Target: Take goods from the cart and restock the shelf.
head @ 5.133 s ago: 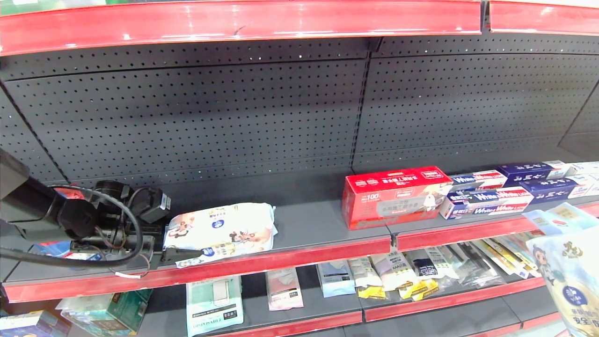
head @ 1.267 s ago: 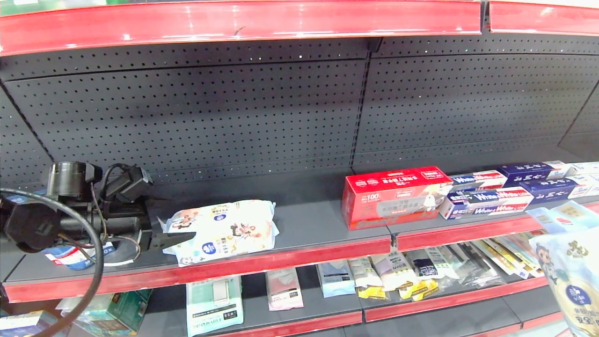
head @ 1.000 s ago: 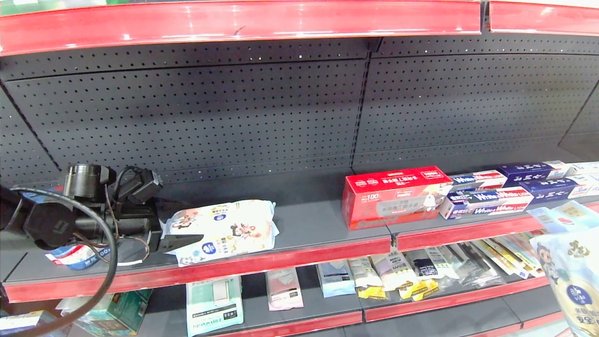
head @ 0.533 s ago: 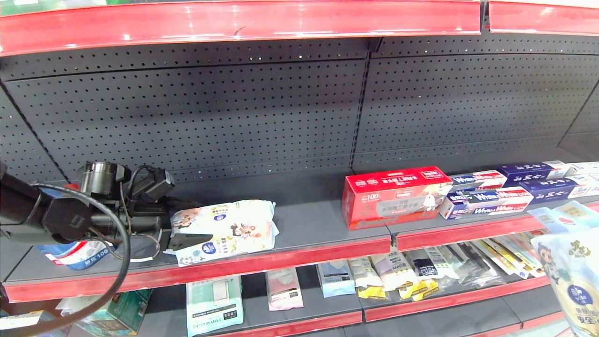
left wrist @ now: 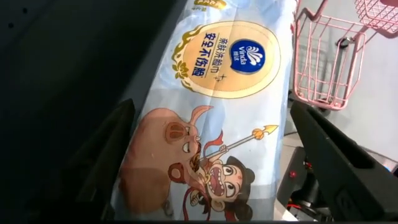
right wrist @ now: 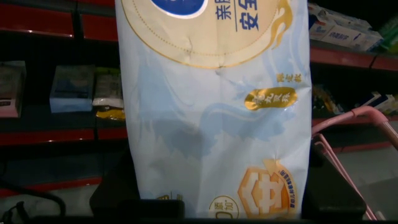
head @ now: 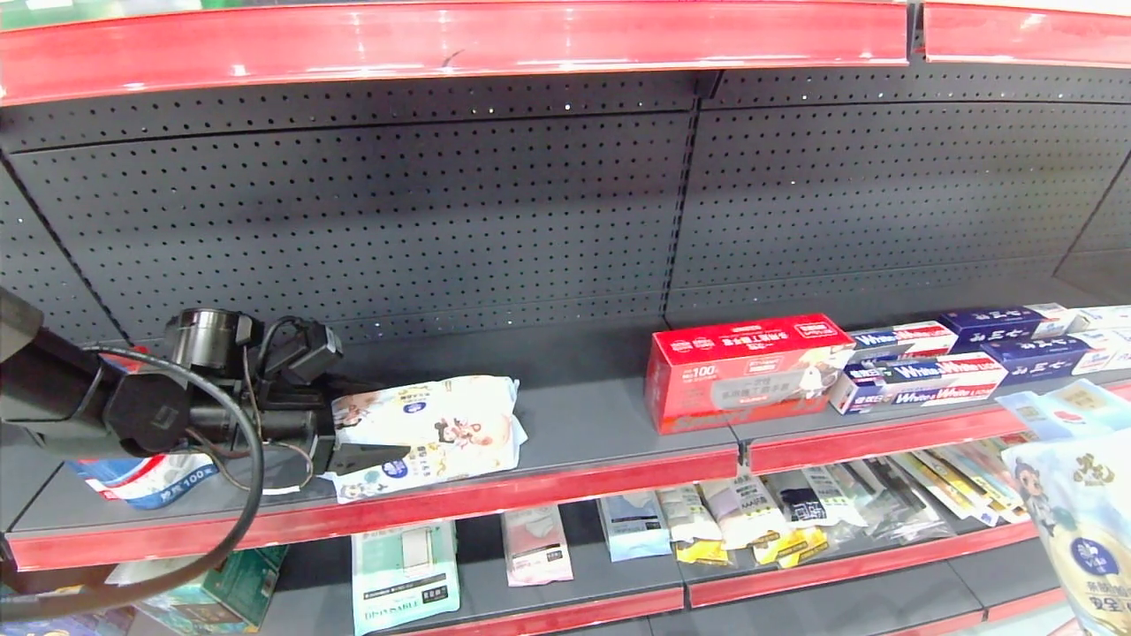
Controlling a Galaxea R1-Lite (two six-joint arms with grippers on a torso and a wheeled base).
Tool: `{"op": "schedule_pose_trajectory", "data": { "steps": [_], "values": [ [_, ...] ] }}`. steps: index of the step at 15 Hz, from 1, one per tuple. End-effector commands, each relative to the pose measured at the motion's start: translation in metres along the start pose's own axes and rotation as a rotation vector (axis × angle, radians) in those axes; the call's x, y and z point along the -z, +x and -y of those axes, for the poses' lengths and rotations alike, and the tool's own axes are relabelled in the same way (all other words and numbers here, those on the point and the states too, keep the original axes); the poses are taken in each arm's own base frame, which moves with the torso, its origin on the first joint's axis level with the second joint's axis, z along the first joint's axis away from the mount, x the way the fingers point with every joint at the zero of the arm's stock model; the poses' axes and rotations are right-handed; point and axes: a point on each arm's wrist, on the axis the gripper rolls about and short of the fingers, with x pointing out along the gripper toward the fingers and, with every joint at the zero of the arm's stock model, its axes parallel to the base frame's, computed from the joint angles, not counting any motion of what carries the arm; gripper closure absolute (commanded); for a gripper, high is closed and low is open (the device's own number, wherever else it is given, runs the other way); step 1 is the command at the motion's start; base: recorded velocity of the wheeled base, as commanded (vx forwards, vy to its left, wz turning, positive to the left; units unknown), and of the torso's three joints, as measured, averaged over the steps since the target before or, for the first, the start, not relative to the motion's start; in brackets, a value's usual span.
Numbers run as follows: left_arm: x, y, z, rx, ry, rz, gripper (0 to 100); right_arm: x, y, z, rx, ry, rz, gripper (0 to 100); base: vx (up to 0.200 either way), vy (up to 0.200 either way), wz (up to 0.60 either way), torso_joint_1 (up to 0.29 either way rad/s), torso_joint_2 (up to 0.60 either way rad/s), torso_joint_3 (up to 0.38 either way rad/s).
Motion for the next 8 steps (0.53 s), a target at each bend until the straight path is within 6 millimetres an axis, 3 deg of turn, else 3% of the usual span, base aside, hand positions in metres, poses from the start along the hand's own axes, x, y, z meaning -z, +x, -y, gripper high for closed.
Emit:
{"op": "schedule_pose_trajectory", "data": {
  "steps": [1, 8],
  "values": [
    [0.0043, 0.0028, -0.0012, 0.006, -0.009, -0.005, 100, 0.0000, 0.0000, 0.0000, 0.000, -0.001, 0.000, 100, 0.000, 0.000, 0.00, 0.000, 0.00, 0.000],
    [0.0001, 0.0022, -0.0054, -0.007, 0.019, 0.003, 100, -0.0002, 0.0006, 0.0000, -0.002, -0.001, -0.006, 100, 0.000, 0.000, 0.00, 0.000, 0.00, 0.000]
  ]
}}
